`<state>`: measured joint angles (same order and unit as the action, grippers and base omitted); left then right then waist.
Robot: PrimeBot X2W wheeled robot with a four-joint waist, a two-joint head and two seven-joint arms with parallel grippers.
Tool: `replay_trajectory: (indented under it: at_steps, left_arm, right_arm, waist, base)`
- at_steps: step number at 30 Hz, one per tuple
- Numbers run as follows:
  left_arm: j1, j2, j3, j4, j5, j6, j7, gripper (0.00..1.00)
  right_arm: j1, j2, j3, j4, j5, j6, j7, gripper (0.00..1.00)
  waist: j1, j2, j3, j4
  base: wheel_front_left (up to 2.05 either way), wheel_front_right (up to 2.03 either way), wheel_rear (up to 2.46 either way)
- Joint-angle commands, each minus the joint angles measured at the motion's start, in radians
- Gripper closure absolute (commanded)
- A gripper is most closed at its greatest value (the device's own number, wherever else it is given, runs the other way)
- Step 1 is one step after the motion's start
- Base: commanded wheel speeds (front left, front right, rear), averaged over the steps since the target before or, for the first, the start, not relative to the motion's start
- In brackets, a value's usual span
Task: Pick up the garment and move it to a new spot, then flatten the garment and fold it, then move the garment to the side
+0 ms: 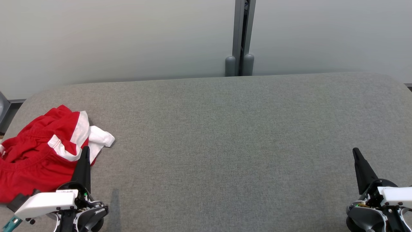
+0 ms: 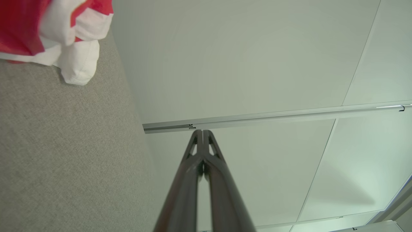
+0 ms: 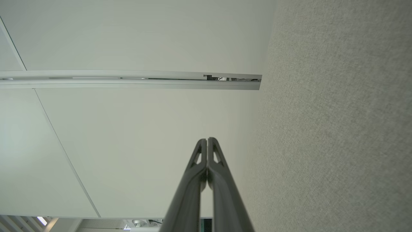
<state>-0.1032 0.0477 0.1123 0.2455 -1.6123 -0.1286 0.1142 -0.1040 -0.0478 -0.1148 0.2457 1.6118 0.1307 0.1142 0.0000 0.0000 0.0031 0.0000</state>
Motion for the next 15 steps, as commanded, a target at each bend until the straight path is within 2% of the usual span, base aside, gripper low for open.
replay_trajectory:
  at_steps: [1, 15]
  left_arm:
    - [-0.013, 0.006, 0.003, 0.0, -0.001, -0.005, 0.002, 1.0]
    - [-0.013, 0.006, 0.003, 0.0, -0.001, -0.005, 0.002, 1.0]
  right_arm:
    - [-0.009, -0.004, 0.0, -0.003, 0.002, 0.0, 0.002, 1.0]
    - [-0.009, -0.004, 0.0, -0.003, 0.002, 0.0, 0.002, 1.0]
  waist:
    - [0.0, 0.0, 0.0, 0.0]
    - [0.0, 0.0, 0.0, 0.0]
  base:
    - [0.0, 0.0, 0.0]
    - [0.0, 0.0, 0.0]
